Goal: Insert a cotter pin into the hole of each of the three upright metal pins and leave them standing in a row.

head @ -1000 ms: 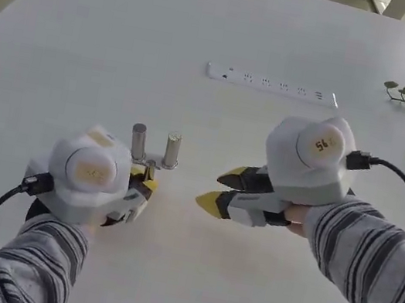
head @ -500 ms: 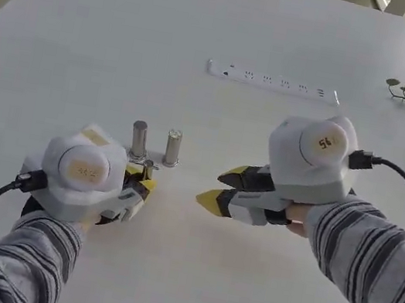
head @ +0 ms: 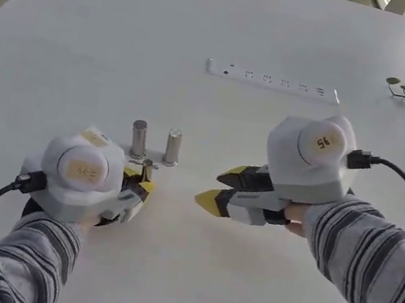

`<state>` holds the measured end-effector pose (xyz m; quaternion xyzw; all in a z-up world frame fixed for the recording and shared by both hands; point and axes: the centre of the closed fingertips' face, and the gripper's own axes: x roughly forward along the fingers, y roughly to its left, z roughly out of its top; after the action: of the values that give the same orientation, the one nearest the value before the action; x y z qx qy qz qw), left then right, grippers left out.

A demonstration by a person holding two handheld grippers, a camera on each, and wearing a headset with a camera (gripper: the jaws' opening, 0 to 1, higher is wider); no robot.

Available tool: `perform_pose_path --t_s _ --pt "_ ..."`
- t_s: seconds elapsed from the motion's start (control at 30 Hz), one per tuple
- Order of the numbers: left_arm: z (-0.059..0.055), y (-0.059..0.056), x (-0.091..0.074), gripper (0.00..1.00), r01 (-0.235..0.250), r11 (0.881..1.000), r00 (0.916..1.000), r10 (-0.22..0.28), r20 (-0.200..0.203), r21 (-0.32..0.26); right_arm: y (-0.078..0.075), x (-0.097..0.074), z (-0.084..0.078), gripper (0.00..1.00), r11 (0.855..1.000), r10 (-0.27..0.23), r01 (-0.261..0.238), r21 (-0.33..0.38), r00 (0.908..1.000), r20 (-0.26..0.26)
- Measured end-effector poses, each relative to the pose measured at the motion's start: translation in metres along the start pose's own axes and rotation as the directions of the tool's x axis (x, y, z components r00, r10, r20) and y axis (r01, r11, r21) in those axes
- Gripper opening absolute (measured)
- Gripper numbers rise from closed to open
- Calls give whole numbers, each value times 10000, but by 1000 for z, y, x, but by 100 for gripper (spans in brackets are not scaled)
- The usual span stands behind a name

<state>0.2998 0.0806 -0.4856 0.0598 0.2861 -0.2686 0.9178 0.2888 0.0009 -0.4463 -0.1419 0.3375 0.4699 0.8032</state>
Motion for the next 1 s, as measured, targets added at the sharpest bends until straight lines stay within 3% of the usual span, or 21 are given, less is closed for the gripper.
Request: perform_pose_path --t_s 0.3,0.5,0.73,1.0 --pt "4 1 -2 12 146 9992 9996 -138 228 -363 -3 0 -3 25 10000 -26 27 16 9999 -110" --pt "6 0 -5 21 193 9972 9990 -164 407 -720 -3 1 2 26 10000 -47 48 62 10000 -16" --pt "11 3 -14 36 154 9962 9979 -99 641 -852 -10 3 26 26 9982 -208 154 574 9952 958" --pt "26 6 -33 45 2 9951 9929 116 1187 -984 -16 16 52 24 9947 -530 347 971 9798 1930"
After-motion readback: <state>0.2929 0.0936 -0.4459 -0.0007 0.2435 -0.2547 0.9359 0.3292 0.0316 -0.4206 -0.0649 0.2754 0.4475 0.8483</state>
